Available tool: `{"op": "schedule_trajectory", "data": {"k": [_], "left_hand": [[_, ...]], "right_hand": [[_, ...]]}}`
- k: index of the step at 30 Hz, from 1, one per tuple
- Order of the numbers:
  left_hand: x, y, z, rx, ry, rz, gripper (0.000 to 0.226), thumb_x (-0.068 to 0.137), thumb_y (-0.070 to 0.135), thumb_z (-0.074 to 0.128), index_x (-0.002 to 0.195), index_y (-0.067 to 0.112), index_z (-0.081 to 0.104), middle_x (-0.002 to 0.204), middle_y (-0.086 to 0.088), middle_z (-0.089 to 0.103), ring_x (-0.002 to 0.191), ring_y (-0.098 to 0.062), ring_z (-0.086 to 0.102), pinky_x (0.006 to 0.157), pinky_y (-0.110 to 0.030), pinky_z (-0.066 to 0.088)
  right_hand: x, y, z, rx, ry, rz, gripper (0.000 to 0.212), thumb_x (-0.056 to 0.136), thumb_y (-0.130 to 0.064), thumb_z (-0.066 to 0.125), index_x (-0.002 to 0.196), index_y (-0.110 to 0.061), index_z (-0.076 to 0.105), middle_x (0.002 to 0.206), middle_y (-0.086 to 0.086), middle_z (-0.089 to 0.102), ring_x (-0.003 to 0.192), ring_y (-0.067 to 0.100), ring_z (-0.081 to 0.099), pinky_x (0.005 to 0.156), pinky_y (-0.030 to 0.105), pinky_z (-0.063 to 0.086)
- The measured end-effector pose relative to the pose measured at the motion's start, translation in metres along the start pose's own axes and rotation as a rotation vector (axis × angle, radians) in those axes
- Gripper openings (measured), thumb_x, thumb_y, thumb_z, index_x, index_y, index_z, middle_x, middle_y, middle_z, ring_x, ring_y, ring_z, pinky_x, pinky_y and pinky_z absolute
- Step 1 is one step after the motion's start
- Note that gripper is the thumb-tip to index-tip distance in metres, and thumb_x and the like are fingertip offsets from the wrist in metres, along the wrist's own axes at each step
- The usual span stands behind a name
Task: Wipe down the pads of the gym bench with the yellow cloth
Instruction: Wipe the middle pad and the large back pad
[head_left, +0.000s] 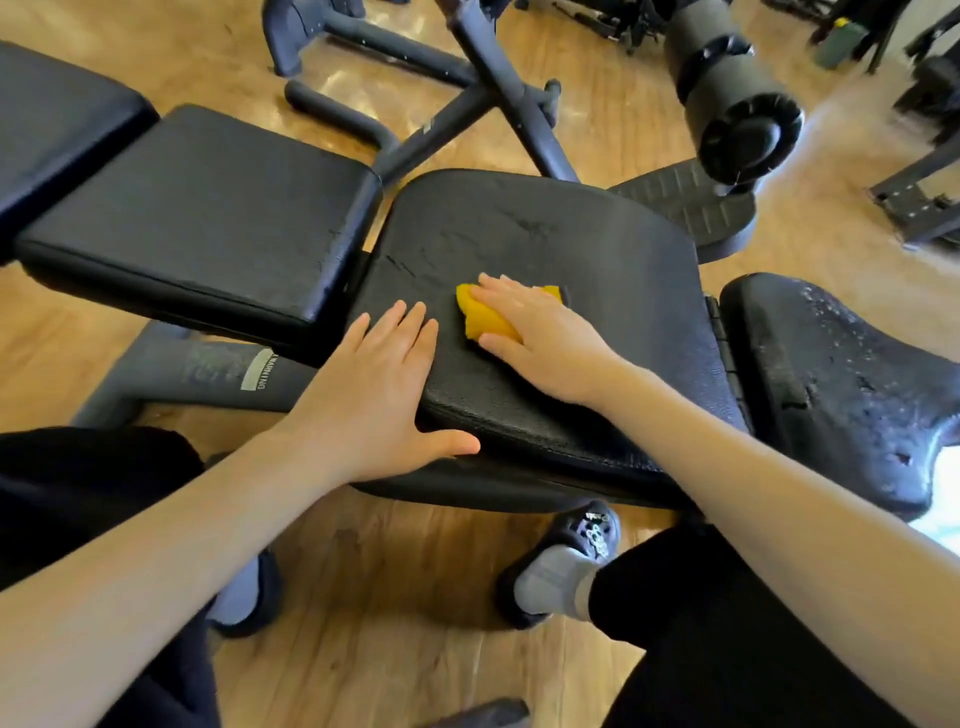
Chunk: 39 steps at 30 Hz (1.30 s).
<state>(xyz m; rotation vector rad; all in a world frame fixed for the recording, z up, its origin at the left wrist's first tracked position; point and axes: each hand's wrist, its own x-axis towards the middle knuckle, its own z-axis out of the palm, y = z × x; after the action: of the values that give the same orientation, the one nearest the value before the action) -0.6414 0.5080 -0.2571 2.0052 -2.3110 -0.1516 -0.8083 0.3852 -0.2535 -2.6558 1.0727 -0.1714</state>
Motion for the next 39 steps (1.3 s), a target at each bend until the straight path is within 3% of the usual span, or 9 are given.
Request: {"op": "schedule_trajectory", "data": {"k": [3,11,15,20,24,28,31,36,39], "left_hand": [[0.000,-0.002,0.002,-0.004,0.008,0.009,0.123,0.051,0.087,0.003,0.146,0.008,0.004,0.156,-0.010,0.004,0.143,-0.023,-0.001,0.113,-0.038,0.000],[-0.002,-0.002,-0.001,-0.022,-0.005,0.018,0.124,0.050,0.086,0.000,0.146,0.008,0.000,0.156,-0.009,0.000,0.143,-0.023,-0.004,0.113,-0.039,-0.002],[-0.001,-0.004,0.002,-0.032,0.018,0.028,0.122,0.053,0.088,0.004,0.145,0.008,-0.005,0.156,-0.008,-0.005,0.142,-0.021,-0.007,0.112,-0.037,-0.006],[-0.001,-0.003,0.001,-0.049,0.014,0.030,0.124,0.051,0.089,0.007,0.146,0.010,-0.005,0.156,-0.006,-0.005,0.142,-0.019,-0.006,0.110,-0.034,-0.008],[0.000,-0.002,-0.001,-0.020,-0.004,0.063,0.118,0.056,0.086,0.011,0.146,0.011,0.000,0.156,-0.006,0.001,0.143,-0.021,-0.003,0.113,-0.039,-0.001],[-0.005,0.007,0.001,-0.039,0.054,0.198,0.092,0.077,0.069,0.034,0.146,0.012,0.011,0.155,-0.005,0.011,0.143,-0.018,0.004,0.113,-0.040,-0.002],[-0.003,0.021,-0.001,-0.067,0.058,0.277,0.086,0.081,0.062,0.042,0.146,0.013,0.013,0.155,-0.003,0.013,0.143,-0.016,0.005,0.113,-0.035,-0.001],[0.002,0.046,-0.001,-0.133,0.029,0.365,0.089,0.080,0.060,0.049,0.146,0.012,0.014,0.153,-0.002,0.020,0.142,-0.015,0.012,0.112,-0.029,0.006],[0.005,0.053,-0.004,-0.122,-0.024,0.376,0.092,0.078,0.062,0.050,0.146,0.014,0.012,0.154,0.000,0.015,0.142,-0.013,0.008,0.115,-0.031,0.009]], "right_hand": [[0.004,0.008,-0.003,0.039,0.012,0.000,0.054,0.093,-0.036,0.045,0.142,-0.025,0.027,0.152,-0.006,0.025,0.140,0.010,0.017,0.106,0.022,0.010],[0.110,0.062,-0.029,-0.065,0.165,0.450,0.054,0.094,-0.037,0.041,0.138,-0.008,0.032,0.146,0.014,0.035,0.131,0.035,0.034,0.106,0.043,0.028],[0.081,0.027,-0.014,-0.040,0.056,0.219,0.054,0.095,-0.034,0.041,0.142,-0.015,0.026,0.152,0.006,0.025,0.140,0.024,0.021,0.114,0.038,0.012],[-0.027,0.000,-0.011,0.070,-0.018,0.024,0.054,0.093,-0.034,0.046,0.142,-0.026,0.027,0.151,-0.010,0.024,0.140,0.006,0.016,0.110,0.024,0.009],[-0.094,0.021,-0.030,0.154,-0.006,0.172,0.053,0.093,-0.031,0.047,0.141,-0.028,0.027,0.150,-0.011,0.026,0.139,0.005,0.018,0.113,0.026,0.012],[-0.152,0.043,-0.036,0.248,0.103,0.389,0.050,0.093,-0.027,0.048,0.140,-0.027,0.031,0.148,-0.010,0.031,0.137,0.010,0.027,0.109,0.023,0.018],[-0.167,0.031,-0.026,0.116,0.233,0.441,0.047,0.093,-0.026,0.049,0.138,-0.022,0.037,0.146,-0.005,0.037,0.135,0.015,0.033,0.109,0.030,0.023],[-0.148,-0.032,0.011,-0.117,0.278,0.071,0.051,0.087,-0.037,0.052,0.135,-0.022,0.042,0.142,-0.002,0.044,0.133,0.018,0.038,0.111,0.035,0.023],[-0.153,-0.026,0.013,-0.158,0.282,0.003,0.055,0.085,-0.031,0.059,0.136,-0.022,0.040,0.142,-0.001,0.044,0.132,0.019,0.039,0.110,0.035,0.023]]}}
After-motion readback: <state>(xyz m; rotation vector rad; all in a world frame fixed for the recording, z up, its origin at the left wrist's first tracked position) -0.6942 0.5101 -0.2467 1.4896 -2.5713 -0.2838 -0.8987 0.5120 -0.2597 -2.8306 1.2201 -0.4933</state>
